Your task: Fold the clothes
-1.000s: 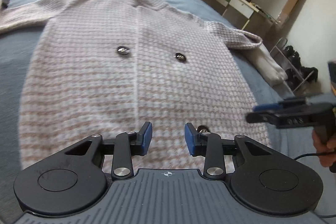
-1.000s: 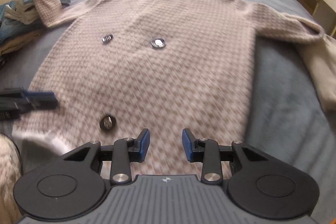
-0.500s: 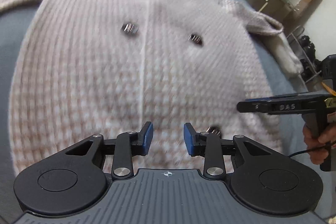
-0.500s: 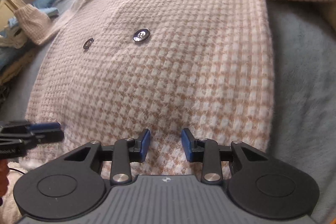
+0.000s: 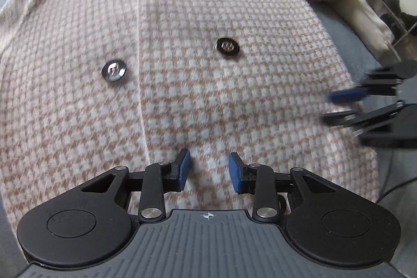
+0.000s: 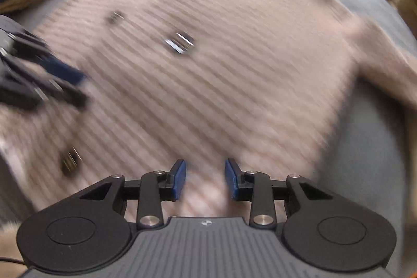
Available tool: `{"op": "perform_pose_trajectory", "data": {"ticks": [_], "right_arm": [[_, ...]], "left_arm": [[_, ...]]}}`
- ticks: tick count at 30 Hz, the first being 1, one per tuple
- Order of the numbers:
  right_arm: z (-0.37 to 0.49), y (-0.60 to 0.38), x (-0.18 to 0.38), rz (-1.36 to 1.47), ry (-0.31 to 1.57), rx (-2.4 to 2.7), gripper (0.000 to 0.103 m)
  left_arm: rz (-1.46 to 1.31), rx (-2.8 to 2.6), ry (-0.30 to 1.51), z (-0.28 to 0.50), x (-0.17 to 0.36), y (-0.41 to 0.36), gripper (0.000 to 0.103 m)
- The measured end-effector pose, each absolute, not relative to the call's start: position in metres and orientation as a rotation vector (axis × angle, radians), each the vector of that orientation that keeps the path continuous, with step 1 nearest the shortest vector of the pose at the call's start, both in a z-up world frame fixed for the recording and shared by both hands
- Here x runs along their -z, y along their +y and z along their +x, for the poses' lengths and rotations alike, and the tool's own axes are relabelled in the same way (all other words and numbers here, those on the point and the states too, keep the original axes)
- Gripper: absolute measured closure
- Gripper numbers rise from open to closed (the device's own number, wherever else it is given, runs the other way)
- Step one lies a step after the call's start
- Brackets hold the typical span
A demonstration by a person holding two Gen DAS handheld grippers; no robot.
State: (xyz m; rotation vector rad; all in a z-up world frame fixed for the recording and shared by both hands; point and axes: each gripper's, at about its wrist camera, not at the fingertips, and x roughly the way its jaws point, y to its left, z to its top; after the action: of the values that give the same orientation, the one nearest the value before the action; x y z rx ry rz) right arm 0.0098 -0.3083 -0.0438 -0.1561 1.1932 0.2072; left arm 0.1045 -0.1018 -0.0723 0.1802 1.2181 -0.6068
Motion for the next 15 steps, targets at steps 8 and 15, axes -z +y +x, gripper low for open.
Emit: {"op": "perform_pose_trajectory", "data": {"ticks": [8,15], "right_arm": [[0.03,-0.339,0.006,-0.06,1.199,-0.124,0.072],[0.124,-0.293,0.024,-0.148,1.096,-0.3,0.073]], "left_arm": [[0.121,0.57,1.31,0.121,0.072,-0.102,0.07],[0.114,0.562,1.329,0.123,0.075,-0.103,0.07]]}}
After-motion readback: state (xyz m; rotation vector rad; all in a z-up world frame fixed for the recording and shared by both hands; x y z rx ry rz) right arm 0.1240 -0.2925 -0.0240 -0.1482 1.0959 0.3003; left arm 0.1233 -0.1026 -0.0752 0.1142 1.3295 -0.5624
